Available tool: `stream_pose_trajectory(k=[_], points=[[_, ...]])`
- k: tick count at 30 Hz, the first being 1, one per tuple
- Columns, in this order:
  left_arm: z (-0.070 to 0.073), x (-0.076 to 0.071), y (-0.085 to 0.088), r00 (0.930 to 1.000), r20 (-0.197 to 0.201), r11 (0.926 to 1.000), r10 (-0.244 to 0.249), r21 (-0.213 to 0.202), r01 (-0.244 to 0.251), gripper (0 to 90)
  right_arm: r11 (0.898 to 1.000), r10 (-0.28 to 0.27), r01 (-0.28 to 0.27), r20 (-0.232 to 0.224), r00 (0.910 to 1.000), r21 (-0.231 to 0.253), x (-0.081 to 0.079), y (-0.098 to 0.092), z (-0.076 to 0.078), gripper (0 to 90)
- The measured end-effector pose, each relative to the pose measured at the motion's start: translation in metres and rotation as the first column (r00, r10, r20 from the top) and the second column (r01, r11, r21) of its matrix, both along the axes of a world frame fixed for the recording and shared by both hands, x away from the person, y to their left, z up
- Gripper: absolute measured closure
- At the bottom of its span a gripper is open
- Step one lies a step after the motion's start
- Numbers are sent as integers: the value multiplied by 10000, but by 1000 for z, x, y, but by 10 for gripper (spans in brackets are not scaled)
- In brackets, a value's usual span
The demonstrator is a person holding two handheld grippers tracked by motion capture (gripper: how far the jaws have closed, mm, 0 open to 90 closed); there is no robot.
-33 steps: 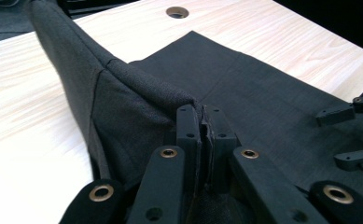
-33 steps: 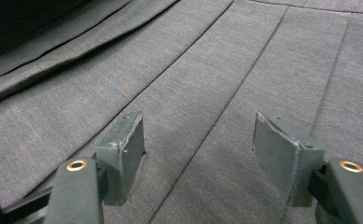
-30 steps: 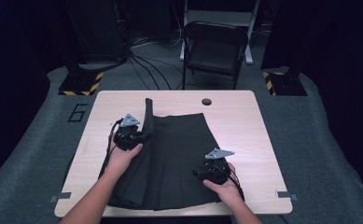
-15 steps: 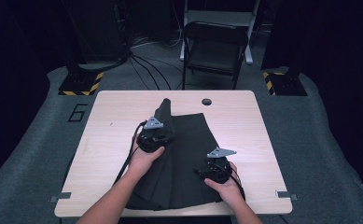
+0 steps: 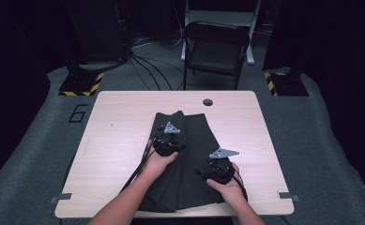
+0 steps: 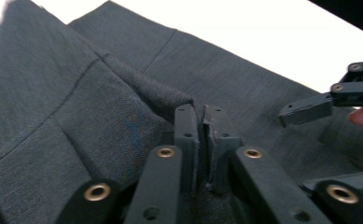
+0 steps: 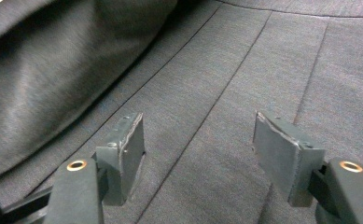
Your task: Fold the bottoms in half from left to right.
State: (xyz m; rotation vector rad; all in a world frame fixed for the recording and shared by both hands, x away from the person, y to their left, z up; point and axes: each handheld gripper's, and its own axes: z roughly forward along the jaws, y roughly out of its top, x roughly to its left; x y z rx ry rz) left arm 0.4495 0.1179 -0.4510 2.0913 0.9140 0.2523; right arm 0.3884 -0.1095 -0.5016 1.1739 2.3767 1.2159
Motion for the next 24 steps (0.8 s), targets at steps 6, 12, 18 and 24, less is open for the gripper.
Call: stream_pose_trajectory(k=[6, 12, 18, 24], points=[[10, -6, 19, 9994, 208, 9985, 292, -465, -282, 654, 10000, -43, 43, -27, 10000, -10, 0, -1, 0, 333], [17, -16, 61, 9959, 437, 9957, 786, -525, -763, 573, 10000, -62, 62, -14, 10000, 41, -1, 0, 1, 333], [10, -34, 106, 9884, 466, 9885, 1445, -517, -1421, 544, 10000, 45, -43, 209, 9998, -81, -2, 5, 7, 324], [4, -50, 144, 9783, 315, 9751, 2049, -935, -2012, 511, 9996, 260, -255, 423, 9988, -116, 1, 17, 26, 315]])
